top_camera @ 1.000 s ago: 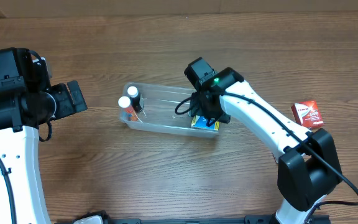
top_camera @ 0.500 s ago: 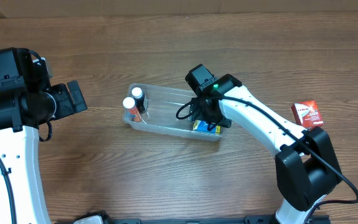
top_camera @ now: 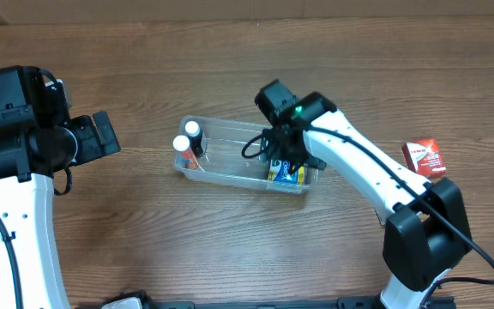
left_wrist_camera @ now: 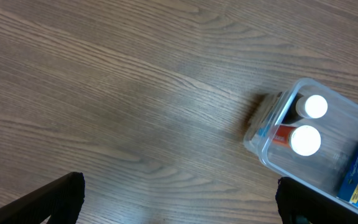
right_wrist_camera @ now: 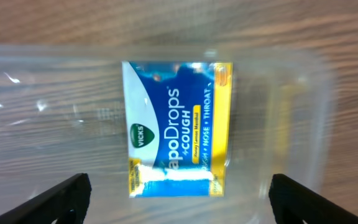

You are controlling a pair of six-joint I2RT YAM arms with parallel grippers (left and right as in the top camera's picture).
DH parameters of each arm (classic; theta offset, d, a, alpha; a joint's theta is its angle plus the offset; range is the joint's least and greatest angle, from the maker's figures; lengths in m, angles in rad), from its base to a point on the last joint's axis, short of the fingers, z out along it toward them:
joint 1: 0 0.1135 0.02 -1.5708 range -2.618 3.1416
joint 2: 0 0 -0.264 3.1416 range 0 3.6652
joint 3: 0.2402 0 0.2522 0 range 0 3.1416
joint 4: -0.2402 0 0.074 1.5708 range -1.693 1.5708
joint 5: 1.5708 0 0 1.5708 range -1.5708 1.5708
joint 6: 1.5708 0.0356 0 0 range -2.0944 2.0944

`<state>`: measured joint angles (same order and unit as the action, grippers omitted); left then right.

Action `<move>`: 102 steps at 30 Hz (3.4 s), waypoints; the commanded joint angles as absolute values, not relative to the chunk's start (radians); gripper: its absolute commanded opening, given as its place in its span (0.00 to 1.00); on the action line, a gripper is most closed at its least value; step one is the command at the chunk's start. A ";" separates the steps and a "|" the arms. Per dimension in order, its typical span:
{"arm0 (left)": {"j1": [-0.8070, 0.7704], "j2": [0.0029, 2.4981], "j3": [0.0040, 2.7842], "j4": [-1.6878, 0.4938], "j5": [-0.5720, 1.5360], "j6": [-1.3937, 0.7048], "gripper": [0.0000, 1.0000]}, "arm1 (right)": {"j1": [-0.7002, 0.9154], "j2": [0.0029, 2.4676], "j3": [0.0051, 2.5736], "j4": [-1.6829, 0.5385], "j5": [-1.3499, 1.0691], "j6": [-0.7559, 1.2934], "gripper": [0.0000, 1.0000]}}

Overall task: Pack container
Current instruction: 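Release the blue box and lift the right gripper away, then lower the right gripper and grasp the white Beiersdorf packet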

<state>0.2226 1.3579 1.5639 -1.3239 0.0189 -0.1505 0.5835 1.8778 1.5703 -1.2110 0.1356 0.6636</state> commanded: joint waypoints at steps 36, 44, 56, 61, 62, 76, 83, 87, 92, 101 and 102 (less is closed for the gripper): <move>0.222 1.359 1.564 -1.327 0.019 -0.154 1.00 | -0.082 1.323 1.241 -1.222 0.033 -0.235 1.00; 0.222 1.359 1.564 -1.326 0.019 -0.154 1.00 | -0.082 1.533 1.216 -1.246 0.025 -0.435 1.00; 0.222 1.359 1.564 -1.320 0.019 -0.154 1.00 | -0.087 1.540 0.942 -0.973 0.081 -0.384 1.00; 0.222 1.359 1.564 -1.327 0.019 -0.154 1.00 | -0.101 1.542 0.900 -0.923 0.099 -0.366 1.00; 0.222 1.359 1.564 -1.327 0.019 -0.154 1.00 | -0.101 1.549 0.895 -0.920 0.097 -0.366 1.00; 0.222 1.359 1.564 -1.330 0.020 -0.154 1.00 | -0.101 1.582 0.805 -0.833 0.050 -0.366 1.00; 0.222 1.359 1.564 -1.330 0.020 -0.154 1.00 | -0.101 1.582 0.796 -0.817 0.025 -0.362 1.00; 0.222 1.359 1.564 -1.332 0.020 -0.154 1.00 | -0.101 1.582 0.796 -0.804 -0.060 -0.362 1.00; 0.222 1.359 1.564 -1.332 0.020 -0.154 1.00 | -0.101 1.582 0.796 -0.809 -0.073 -0.362 1.00; 0.222 1.359 1.564 -1.332 0.020 -0.154 1.00 | -0.101 1.582 0.796 -0.817 -0.065 -0.362 0.80; 0.222 1.359 1.564 -1.332 0.020 -0.154 1.00 | -0.101 1.582 0.796 -0.817 -0.065 -0.362 0.69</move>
<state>0.2226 1.3579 1.5635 -1.3312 0.0185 -0.1505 -0.0967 1.5795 0.7998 -0.8169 -0.0494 -0.3645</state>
